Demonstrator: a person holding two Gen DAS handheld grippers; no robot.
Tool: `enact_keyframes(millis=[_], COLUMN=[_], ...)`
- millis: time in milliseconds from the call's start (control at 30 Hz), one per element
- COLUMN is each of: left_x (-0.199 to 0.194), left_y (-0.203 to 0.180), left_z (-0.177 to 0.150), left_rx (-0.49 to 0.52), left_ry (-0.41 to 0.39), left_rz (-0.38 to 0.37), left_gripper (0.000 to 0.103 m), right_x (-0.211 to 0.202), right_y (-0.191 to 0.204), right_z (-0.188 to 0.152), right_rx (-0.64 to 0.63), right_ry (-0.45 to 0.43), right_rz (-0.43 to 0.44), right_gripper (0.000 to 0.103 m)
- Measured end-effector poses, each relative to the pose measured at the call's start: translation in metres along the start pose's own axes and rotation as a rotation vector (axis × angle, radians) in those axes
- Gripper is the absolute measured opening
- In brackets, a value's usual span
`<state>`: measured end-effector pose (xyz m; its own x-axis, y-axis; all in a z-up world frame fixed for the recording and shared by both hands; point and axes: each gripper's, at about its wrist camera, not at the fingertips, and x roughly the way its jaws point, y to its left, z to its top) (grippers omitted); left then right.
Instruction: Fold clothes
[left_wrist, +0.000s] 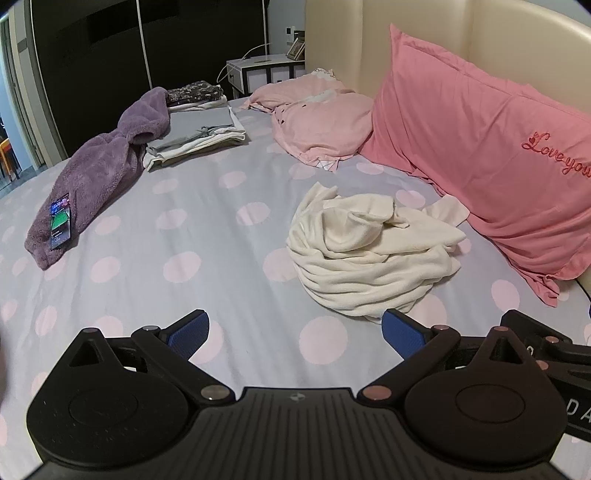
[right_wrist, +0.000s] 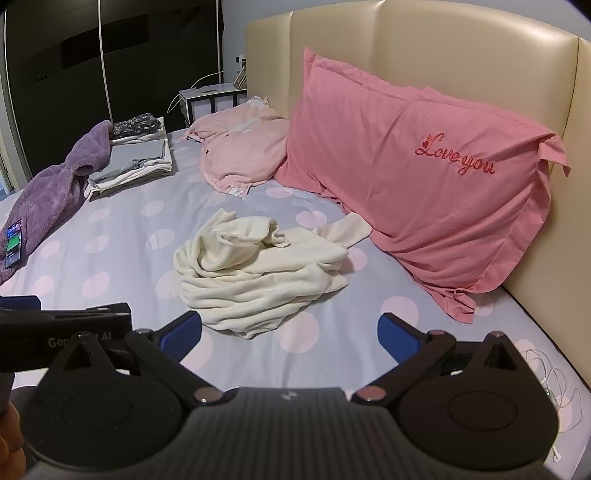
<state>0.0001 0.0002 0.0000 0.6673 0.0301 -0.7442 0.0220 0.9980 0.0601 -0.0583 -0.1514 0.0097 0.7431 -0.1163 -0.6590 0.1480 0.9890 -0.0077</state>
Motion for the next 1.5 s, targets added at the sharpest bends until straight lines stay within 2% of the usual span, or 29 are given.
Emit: enact_keyframes(millis=[1500], left_x=[0.0048], left_y=[0.0052], left_z=[0.0026], left_rx=[-0.006], left_ry=[0.017], left_rz=[-0.016], left_gripper=[0.101], right_x=[0.0037], right_y=[0.0035], right_z=[0.0003], right_rx=[-0.013], right_ry=[-0.004], right_rz=[-0.016], right_gripper=[0.102])
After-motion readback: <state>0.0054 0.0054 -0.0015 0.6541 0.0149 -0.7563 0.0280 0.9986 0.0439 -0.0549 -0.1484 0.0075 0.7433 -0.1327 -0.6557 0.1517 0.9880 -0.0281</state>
